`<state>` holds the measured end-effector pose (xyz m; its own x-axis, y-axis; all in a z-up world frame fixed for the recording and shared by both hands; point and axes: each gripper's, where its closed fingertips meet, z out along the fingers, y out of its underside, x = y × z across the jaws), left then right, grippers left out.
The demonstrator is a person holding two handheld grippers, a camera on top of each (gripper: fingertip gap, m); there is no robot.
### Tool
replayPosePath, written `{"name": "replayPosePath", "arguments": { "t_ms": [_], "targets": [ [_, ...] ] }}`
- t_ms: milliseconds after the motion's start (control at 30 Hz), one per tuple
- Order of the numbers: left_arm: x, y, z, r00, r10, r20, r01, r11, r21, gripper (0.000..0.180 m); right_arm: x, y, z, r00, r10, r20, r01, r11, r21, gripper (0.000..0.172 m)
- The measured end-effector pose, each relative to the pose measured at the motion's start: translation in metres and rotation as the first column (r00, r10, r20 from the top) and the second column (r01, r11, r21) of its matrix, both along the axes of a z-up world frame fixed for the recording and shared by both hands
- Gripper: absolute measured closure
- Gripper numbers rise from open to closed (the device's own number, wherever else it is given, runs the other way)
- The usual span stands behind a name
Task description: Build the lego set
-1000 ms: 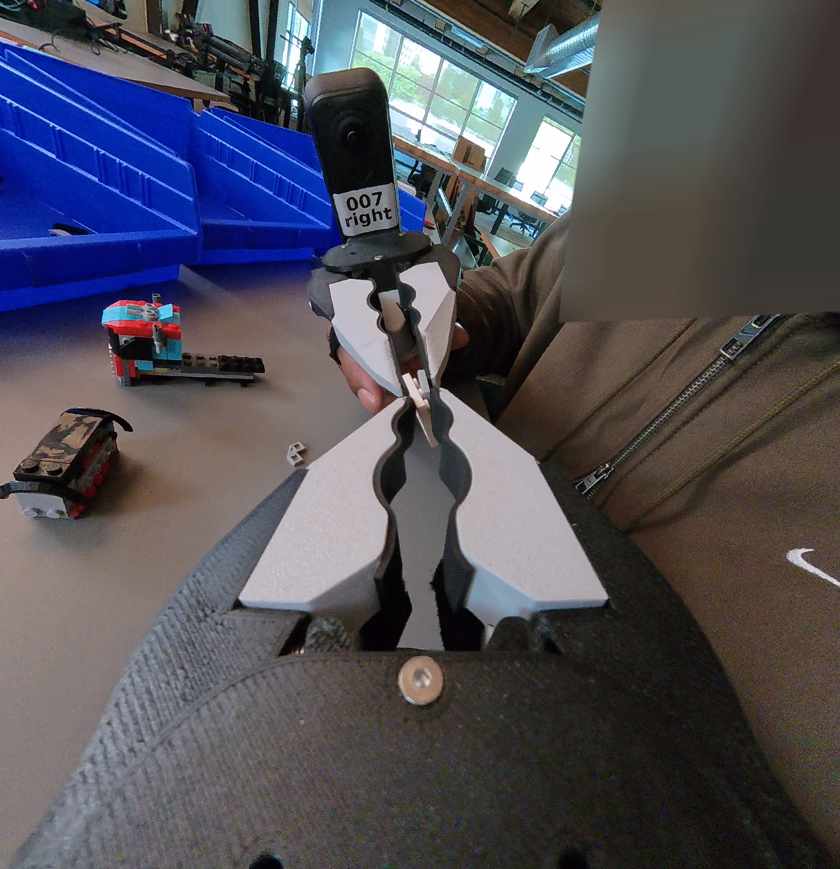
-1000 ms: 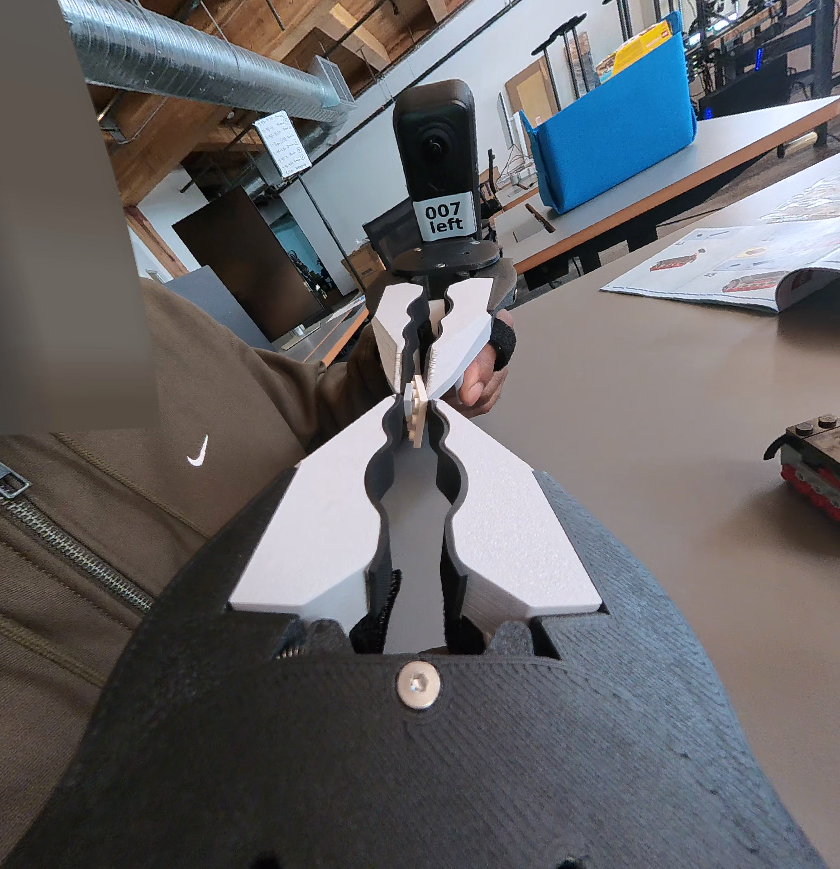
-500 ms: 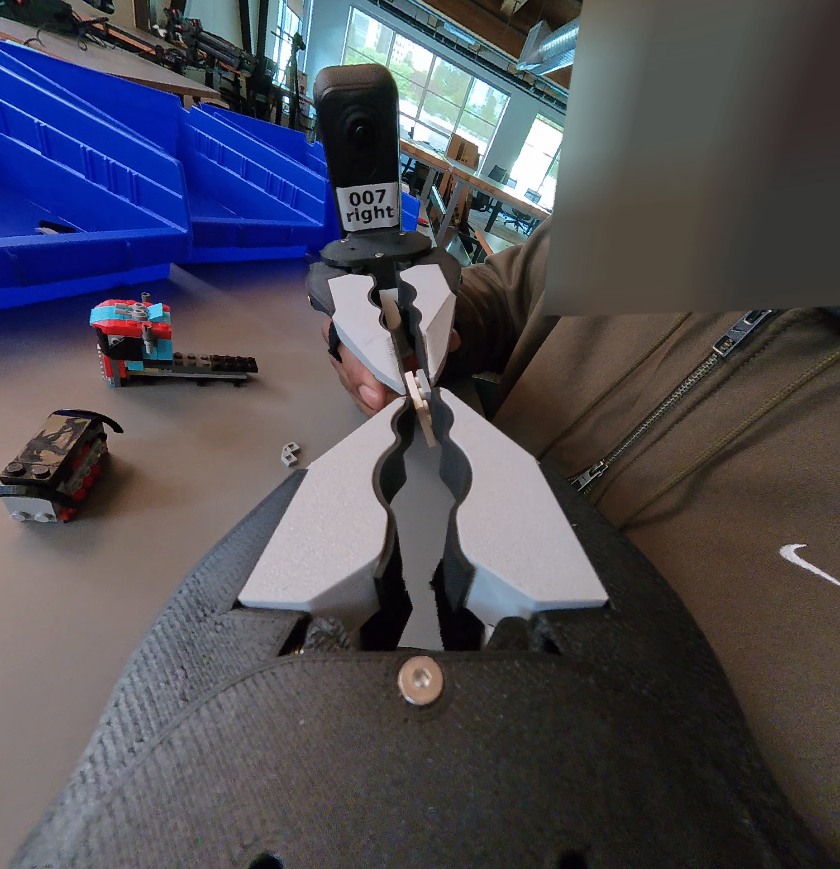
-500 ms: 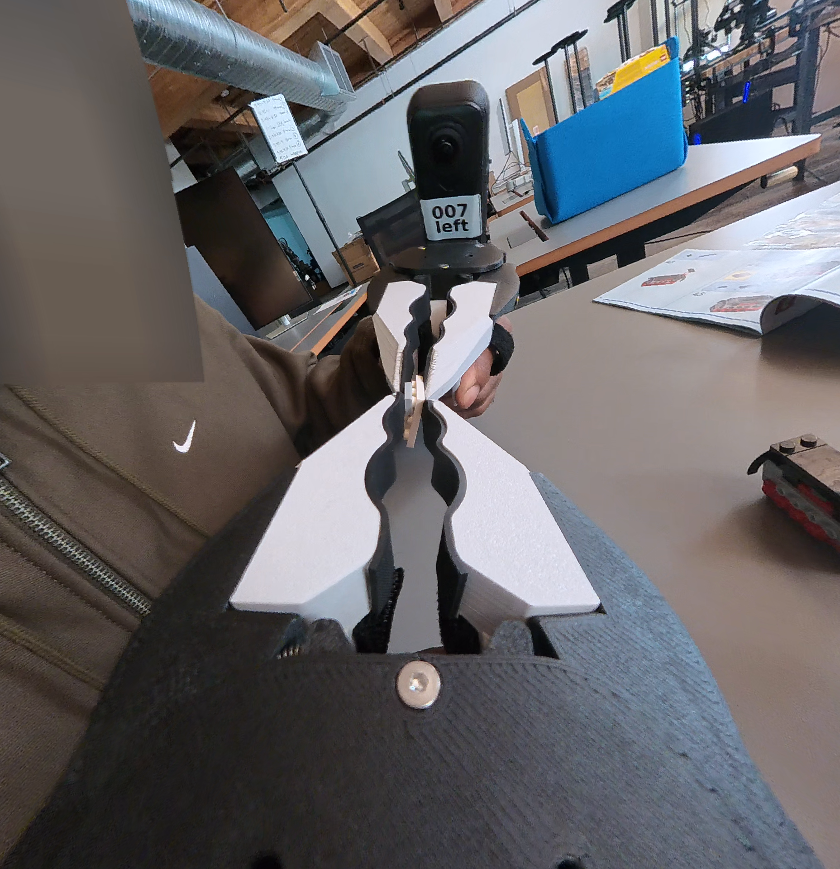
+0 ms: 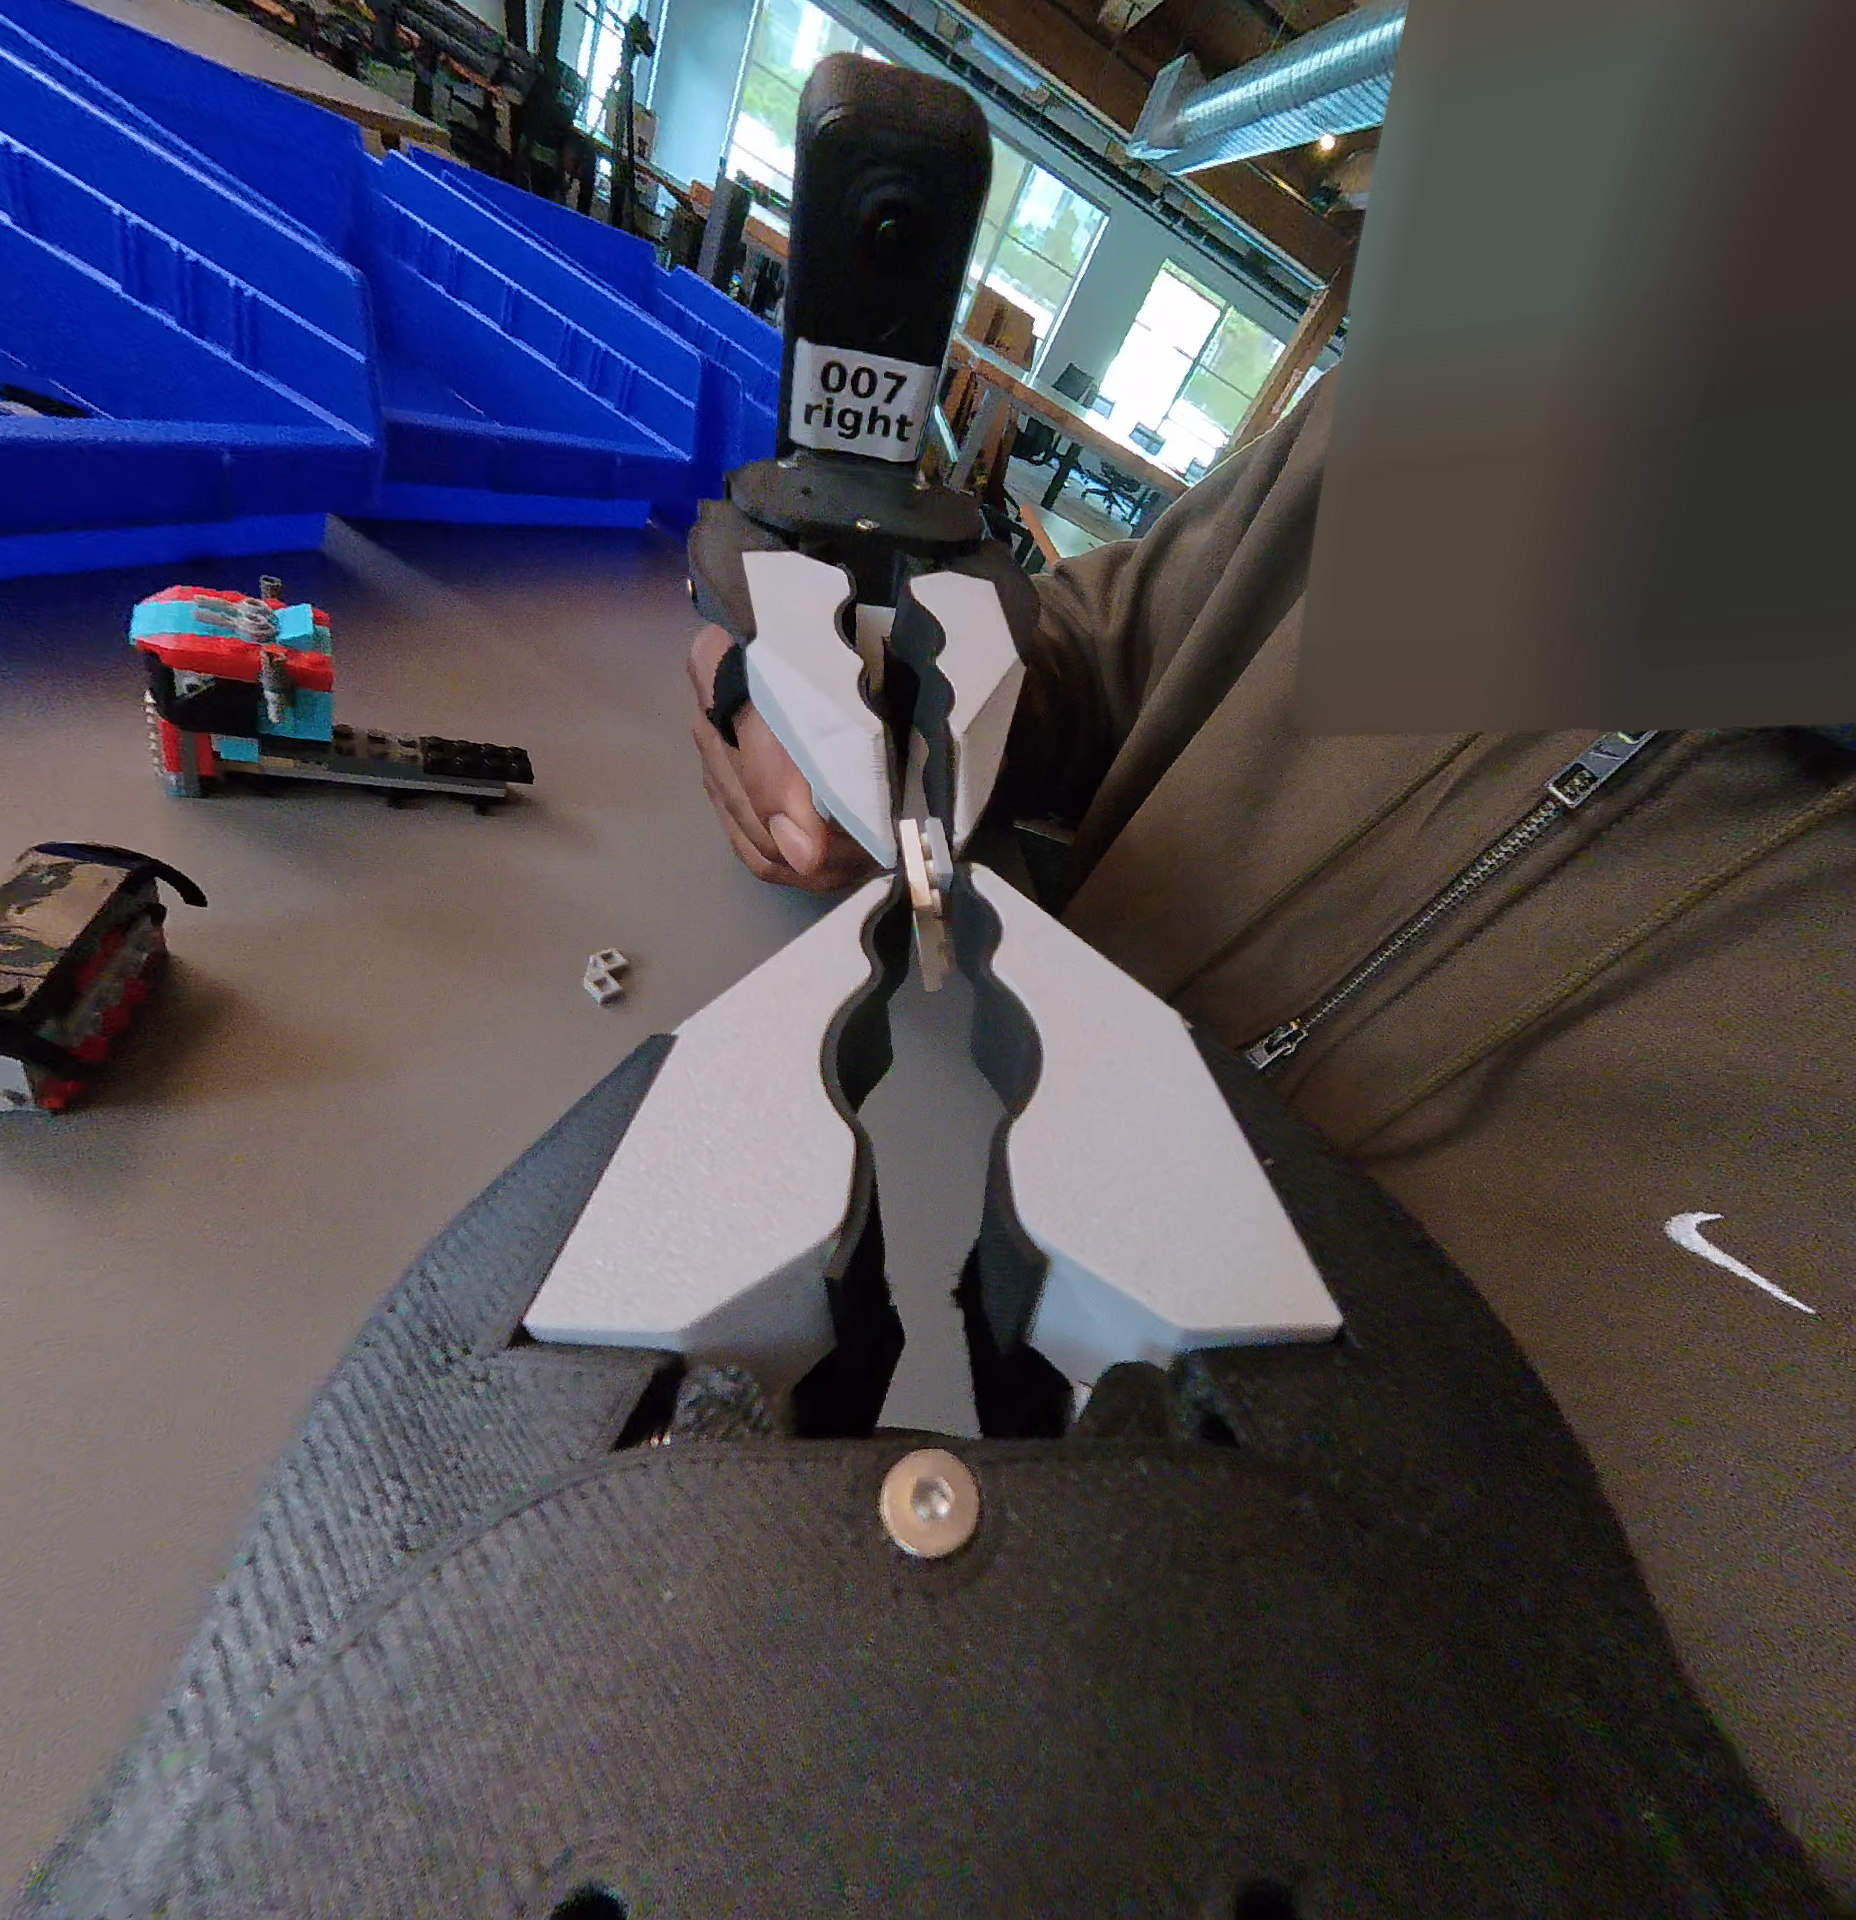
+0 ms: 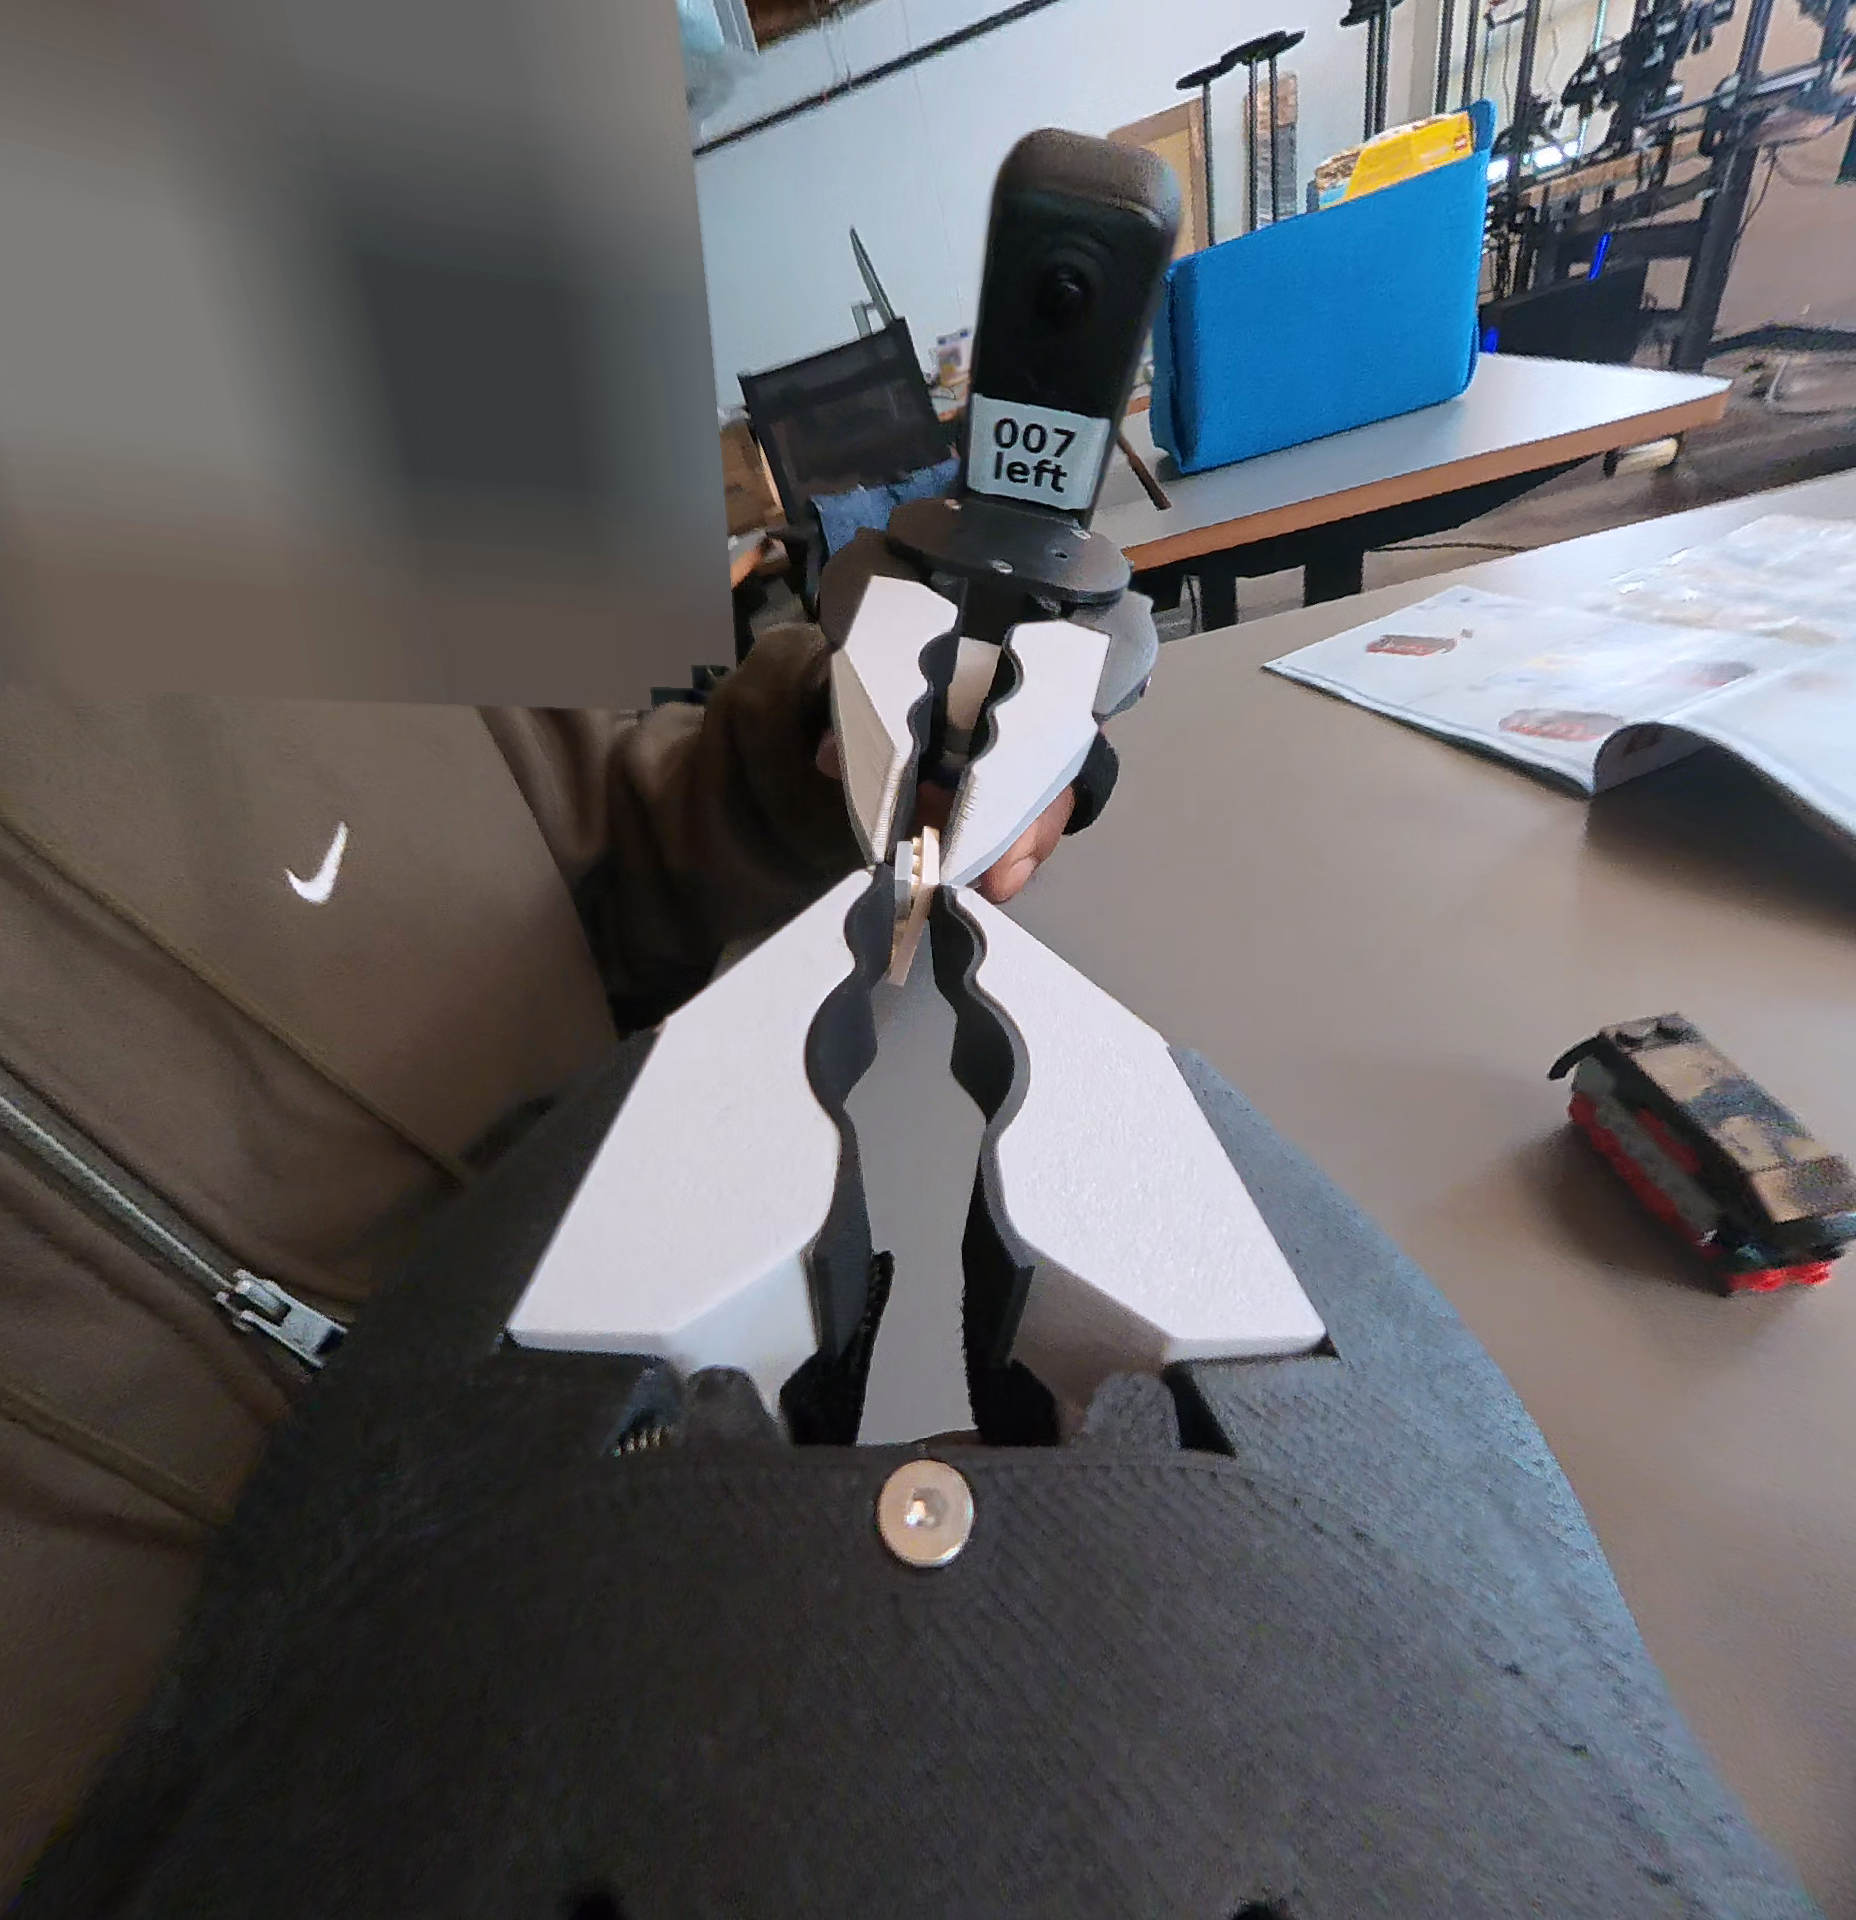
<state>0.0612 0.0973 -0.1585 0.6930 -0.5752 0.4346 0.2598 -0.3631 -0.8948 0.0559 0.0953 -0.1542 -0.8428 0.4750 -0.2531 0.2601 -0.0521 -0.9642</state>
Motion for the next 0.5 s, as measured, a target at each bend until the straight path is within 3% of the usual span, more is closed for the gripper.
{"name": "replayPosePath", "arguments": {
  "t_ms": [300,500],
  "targets": [
    [-0.0003,0.0030,0.0030,1.000,0.021,0.015,-0.021,1.000,0.014,0.170,0.0014,-0.0017,-0.0016,0.995,-0.019,-0.099,0.030,0.994,0.108,0.164],
    [-0.0005,0.0025,0.0032,1.000,0.017,0.015,-0.017,1.000,0.014,0.172,0.0012,-0.0024,-0.0018,0.995,-0.024,-0.098,0.034,0.994,0.103,0.164]
  ]
}}
